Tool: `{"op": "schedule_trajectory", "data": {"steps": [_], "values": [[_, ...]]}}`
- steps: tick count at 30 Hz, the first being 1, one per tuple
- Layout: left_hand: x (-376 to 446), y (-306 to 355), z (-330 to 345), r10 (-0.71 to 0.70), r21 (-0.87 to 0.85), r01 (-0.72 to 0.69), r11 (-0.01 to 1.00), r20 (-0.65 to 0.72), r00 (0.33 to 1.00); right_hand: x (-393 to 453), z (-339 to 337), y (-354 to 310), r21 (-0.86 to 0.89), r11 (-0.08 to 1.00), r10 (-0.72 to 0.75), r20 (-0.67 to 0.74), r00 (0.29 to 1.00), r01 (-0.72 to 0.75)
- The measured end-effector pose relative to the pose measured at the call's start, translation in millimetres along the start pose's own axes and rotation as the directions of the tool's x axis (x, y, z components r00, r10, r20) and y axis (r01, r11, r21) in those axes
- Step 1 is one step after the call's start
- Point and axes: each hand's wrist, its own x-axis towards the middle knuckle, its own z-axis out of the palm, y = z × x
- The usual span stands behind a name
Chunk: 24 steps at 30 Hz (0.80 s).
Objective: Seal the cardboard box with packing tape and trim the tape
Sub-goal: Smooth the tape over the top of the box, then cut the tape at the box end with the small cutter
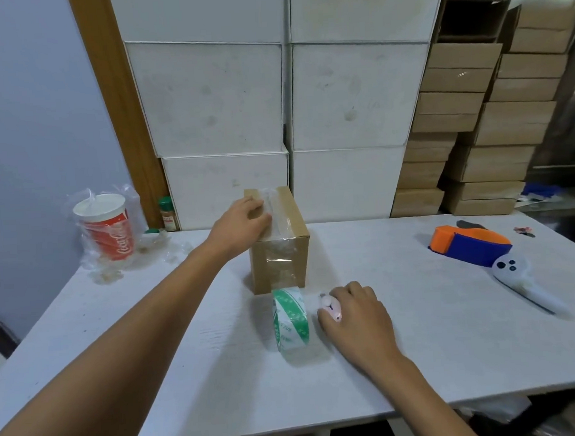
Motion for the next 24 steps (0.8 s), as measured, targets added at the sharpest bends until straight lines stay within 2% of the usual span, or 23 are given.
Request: {"op": "schedule_trajectory", "data": {"steps": [4,8,12,15,20,24], "values": [[-6.6,0.4,4.0,0.007,-0.129,-0.026,0.991,-0.143,0.990,1.9,4.8,2.0,0.088,0.996,0.011,-0.051,0.999,-0.006],[-20.6,3.6,11.2,-0.097,-0.328,-0.016,0.945,-0.327,0.940,0.8,10.3,3.0,0.099,0.995,0.015,-0.101,0.995,-0.005],[-55.6,7.3,20.8,-0.326,-0.647,-0.023,0.762,-0.415,0.849,0.4,9.6,4.3,0.178,0.984,0.041,-0.114,0.993,-0.020],[-88.2,10.3,32.0,-0.449,-0.768,0.016,0.640,-0.356,0.820,1.3,5.2,2.0,0.276,0.960,0.071,-0.105,0.992,-0.040],[-119.4,12.2,48.7,-0.400,-0.762,0.181,0.621,-0.110,0.910,7.2,-12.1,-16.1,0.509,0.859,0.109,-0.090,0.990,-0.049],[-123.4,16.3,53.9,-0.382,-0.731,0.290,0.618,0.043,0.923,13.7,-33.2,-42.8,0.636,0.772,0.117,-0.131,0.985,-0.007]]}}
